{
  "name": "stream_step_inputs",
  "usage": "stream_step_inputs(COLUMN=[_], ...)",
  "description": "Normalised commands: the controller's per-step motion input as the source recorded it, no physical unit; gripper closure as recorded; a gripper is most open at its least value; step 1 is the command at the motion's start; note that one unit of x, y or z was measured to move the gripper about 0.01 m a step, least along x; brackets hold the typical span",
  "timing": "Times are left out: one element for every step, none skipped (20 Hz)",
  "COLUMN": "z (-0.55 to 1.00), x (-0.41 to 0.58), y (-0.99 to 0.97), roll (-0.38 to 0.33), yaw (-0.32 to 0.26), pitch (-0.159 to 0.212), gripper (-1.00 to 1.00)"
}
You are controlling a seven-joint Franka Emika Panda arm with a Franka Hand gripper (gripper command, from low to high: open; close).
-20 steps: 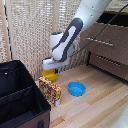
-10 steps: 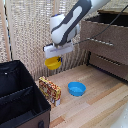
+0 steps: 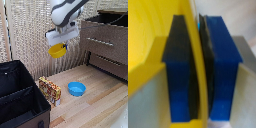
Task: Kindly move your gripper toward the top drawer's handle. With caution, hold the handle robustly using your gripper and pull open the top drawer. Let the handle go. Relocate your gripper to the bowl placed in the background. Gently hold the bowl using your gripper. Bring the gripper and the bowl to the ajar drawer. Softly release the bowl into it.
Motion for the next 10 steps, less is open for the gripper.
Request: stream_step_inputs(z=[1.0, 1.0, 1.0, 1.0, 0.98, 0.96, 0.9, 0.94, 0.95, 0.93], x=[0.097, 0.091, 0.109, 0.1, 0.097, 0.083, 0.026, 0.109, 0.151, 0.183], y=[0.0, 0.0, 0.0, -0.03, -0.08, -0.09, -0.11, -0.14, -0.16, -0.21], roll=[0.0, 0.0, 0.0, -0.01, -0.027, -0.03, -0.023, -0.029, -0.025, -0.014], yaw=[-0.171, -0.171, -0.185, -0.198, -0.205, -0.2, -0.209, -0.222, -0.236, -0.259], pitch=[0.07, 0.073, 0.072, 0.089, 0.101, 0.105, 0.125, 0.116, 0.111, 0.124], gripper=[1.0, 1.0, 1.0, 1.0, 1.0, 1.0, 1.0, 1.0, 1.0, 1.0])
